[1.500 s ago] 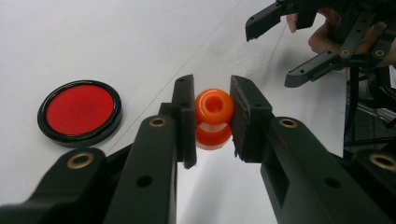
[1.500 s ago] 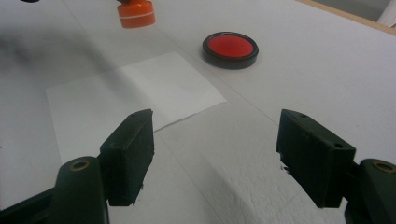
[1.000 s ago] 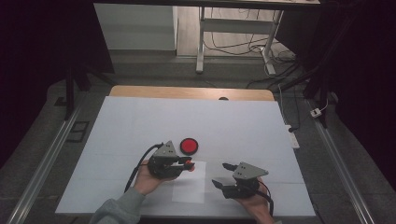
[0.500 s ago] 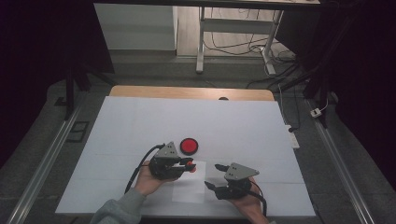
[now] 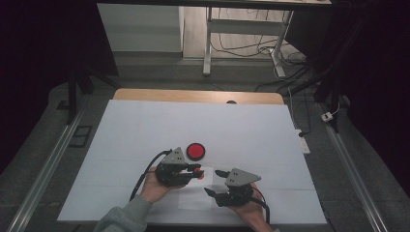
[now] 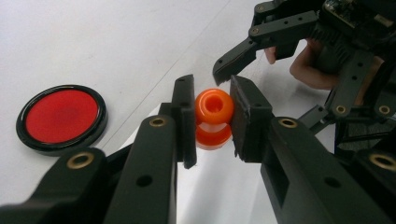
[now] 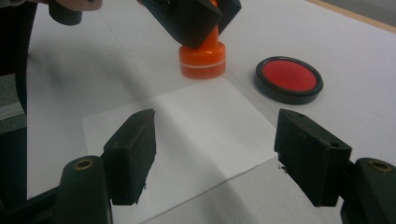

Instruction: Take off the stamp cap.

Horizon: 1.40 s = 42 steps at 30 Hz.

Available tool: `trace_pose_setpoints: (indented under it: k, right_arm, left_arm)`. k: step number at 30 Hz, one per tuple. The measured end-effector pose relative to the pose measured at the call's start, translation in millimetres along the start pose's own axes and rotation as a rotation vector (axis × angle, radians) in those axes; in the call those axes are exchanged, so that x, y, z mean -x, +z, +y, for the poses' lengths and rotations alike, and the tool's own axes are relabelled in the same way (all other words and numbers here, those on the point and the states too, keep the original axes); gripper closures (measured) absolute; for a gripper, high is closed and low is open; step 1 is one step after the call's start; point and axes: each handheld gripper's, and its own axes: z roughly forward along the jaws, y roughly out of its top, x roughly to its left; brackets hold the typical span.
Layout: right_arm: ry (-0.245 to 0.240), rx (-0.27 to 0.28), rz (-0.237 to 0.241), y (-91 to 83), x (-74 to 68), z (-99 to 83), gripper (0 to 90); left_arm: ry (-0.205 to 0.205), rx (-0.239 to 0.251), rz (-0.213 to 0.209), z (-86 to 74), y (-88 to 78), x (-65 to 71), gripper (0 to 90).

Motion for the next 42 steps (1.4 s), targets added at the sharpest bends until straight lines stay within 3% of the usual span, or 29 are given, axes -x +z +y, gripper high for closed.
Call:
trace_pose_setpoints:
  k: [20, 34, 42]
  right_arm:
    - [-0.015, 0.006, 0.008, 12.8, -7.8, 6.8, 32.7]
    - [-0.023, 0.008, -0.006, 15.8, -9.8, 9.1, 40.9]
    - [-0.033, 0.008, -0.025, 16.0, -10.1, 9.9, 50.3]
  left_arm:
    - [0.0, -0.004, -0.009, 0.2, 3.5, 2.3, 72.1]
    - [0.005, -0.011, -0.015, 0.4, 6.9, 4.4, 72.1]
    - [0.009, -0.01, -0.014, 0.5, 7.8, 5.0, 72.1]
